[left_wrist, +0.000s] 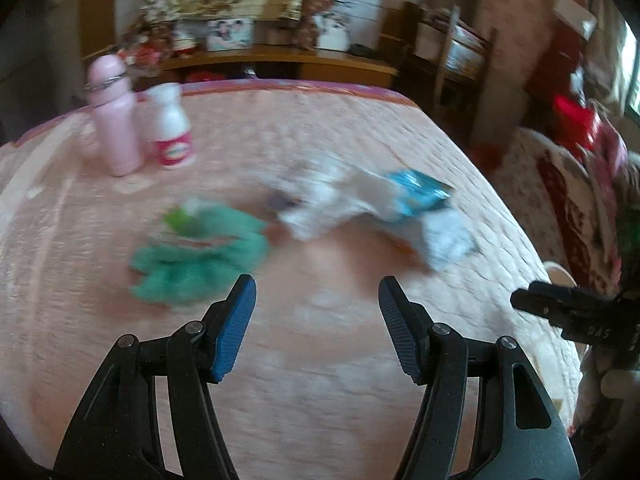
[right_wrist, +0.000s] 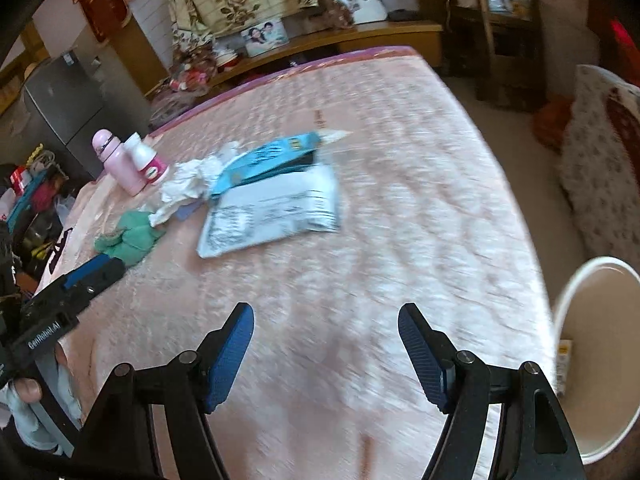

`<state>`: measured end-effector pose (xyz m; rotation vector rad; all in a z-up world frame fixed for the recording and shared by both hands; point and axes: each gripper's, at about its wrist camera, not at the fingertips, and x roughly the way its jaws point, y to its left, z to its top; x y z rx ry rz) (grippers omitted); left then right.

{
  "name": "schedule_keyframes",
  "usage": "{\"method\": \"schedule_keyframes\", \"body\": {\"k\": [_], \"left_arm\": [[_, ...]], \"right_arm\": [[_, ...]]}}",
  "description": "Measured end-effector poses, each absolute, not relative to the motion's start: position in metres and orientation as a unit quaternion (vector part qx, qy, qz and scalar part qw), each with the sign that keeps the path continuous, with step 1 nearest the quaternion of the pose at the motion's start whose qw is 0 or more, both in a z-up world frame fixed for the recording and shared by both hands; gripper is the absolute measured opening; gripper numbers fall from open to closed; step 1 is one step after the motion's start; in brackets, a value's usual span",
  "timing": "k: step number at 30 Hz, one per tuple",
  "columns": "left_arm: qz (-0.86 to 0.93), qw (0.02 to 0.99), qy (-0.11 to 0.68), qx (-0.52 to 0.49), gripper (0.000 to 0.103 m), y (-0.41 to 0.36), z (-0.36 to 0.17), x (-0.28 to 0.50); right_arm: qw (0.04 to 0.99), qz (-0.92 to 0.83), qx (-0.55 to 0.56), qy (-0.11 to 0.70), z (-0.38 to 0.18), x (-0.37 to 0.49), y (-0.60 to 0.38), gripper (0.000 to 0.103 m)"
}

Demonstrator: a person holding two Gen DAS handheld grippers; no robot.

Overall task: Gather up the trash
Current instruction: 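Move both empty tools back over the trash on the bed, then grasp the green towel with the left tool while the right tool reaches for the white snack packet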

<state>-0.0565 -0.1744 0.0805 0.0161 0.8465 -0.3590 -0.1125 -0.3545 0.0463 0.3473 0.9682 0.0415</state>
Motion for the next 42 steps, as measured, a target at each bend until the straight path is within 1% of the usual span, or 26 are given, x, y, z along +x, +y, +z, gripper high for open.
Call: {"method": "schedule_keyframes", "body": {"k": [6, 10, 14, 17, 20, 23, 28, 32, 38, 42], "left_arm": [[-0.133, 0.910, 0.394, -0.002, 0.063, -0.124, 0.093, -0.026], [-0.112, 0.912, 0.394, -0.024, 0.063, -0.101, 0.096, -0.009], [-0.103, 0.912, 0.397, -0.033, 0.063, -0.093, 0.094, 0.003], [-0.103, 0.908, 0.403, -0.038, 0.063, -0.093, 0.089, 0.010], [-0.107, 0.903, 0.413, -0.041, 0.063, -0.096, 0.083, 0.014], [-0.113, 0.902, 0.415, -0.038, 0.063, -0.100, 0.081, 0.016], [-0.124, 0.897, 0.422, -0.049, 0.063, -0.106, 0.076, 0.019], [-0.132, 0.894, 0.424, -0.049, 0.063, -0.113, 0.076, 0.017], [-0.155, 0.885, 0.438, -0.038, 0.063, -0.124, 0.068, 0.015], [-0.169, 0.877, 0.449, -0.026, 0.063, -0.132, 0.064, 0.015]], "right_arm": [[0.852, 0.051, 0.165, 0.494, 0.030, -0.071, -0.317, 0.073], [0.850, 0.092, 0.203, 0.478, 0.033, -0.060, -0.302, 0.073], [0.860, 0.134, 0.201, 0.450, 0.048, -0.045, -0.280, 0.073], [0.850, 0.166, 0.204, 0.456, 0.047, -0.026, -0.264, 0.073], [0.843, 0.162, 0.210, 0.468, 0.036, -0.008, -0.258, 0.073], [0.843, 0.138, 0.230, 0.465, 0.032, -0.011, -0.276, 0.072], [0.857, 0.057, 0.189, 0.477, 0.034, -0.035, -0.324, 0.073], [0.854, 0.035, 0.198, 0.480, 0.038, -0.057, -0.366, 0.073], [0.869, 0.036, 0.210, 0.446, 0.060, -0.087, -0.400, 0.073], [0.873, 0.019, 0.234, 0.428, 0.069, -0.100, -0.424, 0.077]]}}
